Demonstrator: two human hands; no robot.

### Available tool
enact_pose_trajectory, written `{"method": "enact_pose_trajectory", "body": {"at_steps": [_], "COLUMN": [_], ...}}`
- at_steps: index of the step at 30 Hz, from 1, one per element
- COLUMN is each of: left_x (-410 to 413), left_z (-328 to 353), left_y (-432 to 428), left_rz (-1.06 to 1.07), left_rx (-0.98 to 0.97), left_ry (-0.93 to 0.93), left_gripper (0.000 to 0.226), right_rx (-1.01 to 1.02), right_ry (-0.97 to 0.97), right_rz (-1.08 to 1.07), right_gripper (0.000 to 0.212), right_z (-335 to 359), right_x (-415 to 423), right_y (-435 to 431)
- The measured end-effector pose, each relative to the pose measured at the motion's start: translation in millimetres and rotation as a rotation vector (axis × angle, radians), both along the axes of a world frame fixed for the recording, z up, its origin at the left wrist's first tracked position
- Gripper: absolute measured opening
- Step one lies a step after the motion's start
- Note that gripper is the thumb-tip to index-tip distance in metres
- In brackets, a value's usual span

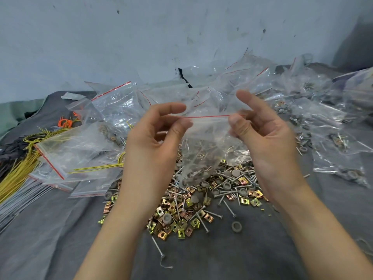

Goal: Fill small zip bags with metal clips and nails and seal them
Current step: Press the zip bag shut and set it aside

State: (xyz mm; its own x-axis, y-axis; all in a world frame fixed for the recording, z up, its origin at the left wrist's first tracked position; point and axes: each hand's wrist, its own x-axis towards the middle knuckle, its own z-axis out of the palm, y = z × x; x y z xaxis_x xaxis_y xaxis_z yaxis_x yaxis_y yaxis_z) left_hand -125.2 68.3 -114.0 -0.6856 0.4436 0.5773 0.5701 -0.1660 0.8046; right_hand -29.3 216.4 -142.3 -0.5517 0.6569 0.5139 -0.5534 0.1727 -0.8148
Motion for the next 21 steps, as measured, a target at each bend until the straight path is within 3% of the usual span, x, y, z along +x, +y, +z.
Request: {"method": "enact_pose_trajectory", "body": {"at_steps": [3, 9, 16, 21], "left_x": [-5.2, -13.6, -10.0, -7.3], "left_z": [-4.9, -23.3, -21.4, -16.1], "left_y": [0.0, 1.0, 2.2, 1.8], "left_rz": [-0.023, -0.094, -0.07, -0.086], "left_rx": [-0.002, -0.226, -0.161, -0.107], "left_ry": [-0.1, -0.252, -0.228, -0.201], "left_gripper": [0.016, 0.005, 0.006, 0.006], "right_rx": [0.032, 0.013, 0.071, 0.081], "right_ry": [-0.026, -0.083, -0.237, -0.212], "right_rz": [0.021, 0.003, 0.03, 0.077], "right_gripper": [0.041, 0.035, 0.049, 0.044], "right_z": [-2.8, -8.6, -7.9, -4.3], "right_x": [-1.1, -2.4, 2.3, 2.6], "right_y": [-1.3, -1.3, 0.8, -2.7]}}
